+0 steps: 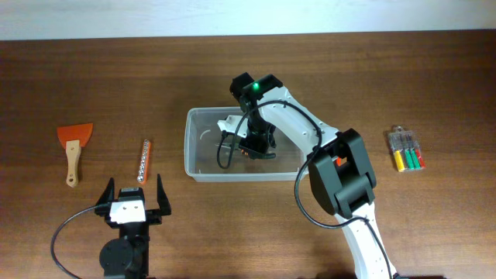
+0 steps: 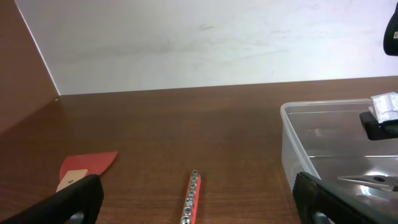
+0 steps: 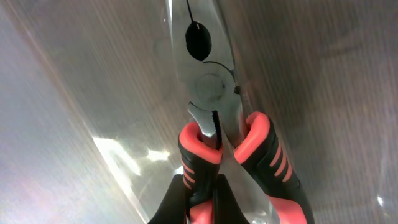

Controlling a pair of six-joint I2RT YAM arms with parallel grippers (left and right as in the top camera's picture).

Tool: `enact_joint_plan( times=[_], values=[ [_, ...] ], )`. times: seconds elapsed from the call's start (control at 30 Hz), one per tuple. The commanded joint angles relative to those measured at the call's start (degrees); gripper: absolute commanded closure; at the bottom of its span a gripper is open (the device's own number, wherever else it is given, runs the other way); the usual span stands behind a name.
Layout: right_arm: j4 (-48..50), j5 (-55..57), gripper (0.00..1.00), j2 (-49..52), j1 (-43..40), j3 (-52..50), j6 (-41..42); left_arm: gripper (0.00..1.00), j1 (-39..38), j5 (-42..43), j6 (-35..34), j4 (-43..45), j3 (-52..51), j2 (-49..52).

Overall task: Pack container
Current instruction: 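Lower the pliers into the container and open the right gripper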

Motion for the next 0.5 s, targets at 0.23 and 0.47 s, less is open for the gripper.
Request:
enact_joint_plan(
  times=[0.23,0.47],
  values=[
    [0.1,-1.5,0.83,0.1,-0.2,-0.2,0.0,0.01,-0.2,-0.2,-0.7,0.0,-0.2,-0.4],
    [-0.3,-1.5,0.82,0.1,-0.2,-0.2,0.5,0.01,-0.2,-0.2,-0.7,0.0,-0.2,-0.4]
  ],
)
